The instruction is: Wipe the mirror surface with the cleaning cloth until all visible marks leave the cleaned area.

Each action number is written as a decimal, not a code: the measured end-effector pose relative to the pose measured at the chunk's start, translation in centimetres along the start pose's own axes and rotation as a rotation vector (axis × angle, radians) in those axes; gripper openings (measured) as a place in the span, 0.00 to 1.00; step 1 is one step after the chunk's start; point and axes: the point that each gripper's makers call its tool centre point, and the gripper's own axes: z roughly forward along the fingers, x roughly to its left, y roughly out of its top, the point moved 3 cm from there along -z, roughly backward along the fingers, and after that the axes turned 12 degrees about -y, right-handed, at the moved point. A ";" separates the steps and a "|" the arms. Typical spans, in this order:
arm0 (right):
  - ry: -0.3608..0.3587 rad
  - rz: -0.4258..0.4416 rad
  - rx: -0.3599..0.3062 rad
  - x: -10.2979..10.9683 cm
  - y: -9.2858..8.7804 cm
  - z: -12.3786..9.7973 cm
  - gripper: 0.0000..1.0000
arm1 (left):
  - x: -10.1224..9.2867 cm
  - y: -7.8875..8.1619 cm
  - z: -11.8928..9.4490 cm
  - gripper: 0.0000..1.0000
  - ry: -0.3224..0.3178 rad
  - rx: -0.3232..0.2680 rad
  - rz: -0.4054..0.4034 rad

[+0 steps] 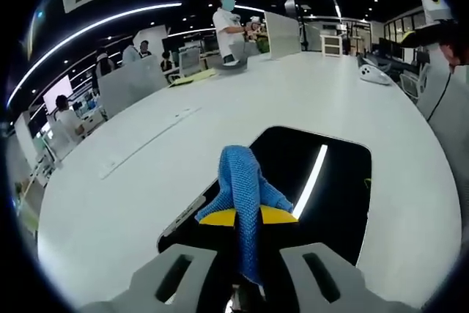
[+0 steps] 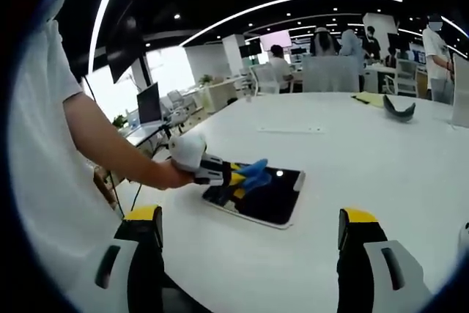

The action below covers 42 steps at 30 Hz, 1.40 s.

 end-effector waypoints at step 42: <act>-0.020 0.020 0.019 -0.3 -0.6 -0.1 1.00 | 4.8 -0.1 -0.1 0.07 0.083 0.011 -0.031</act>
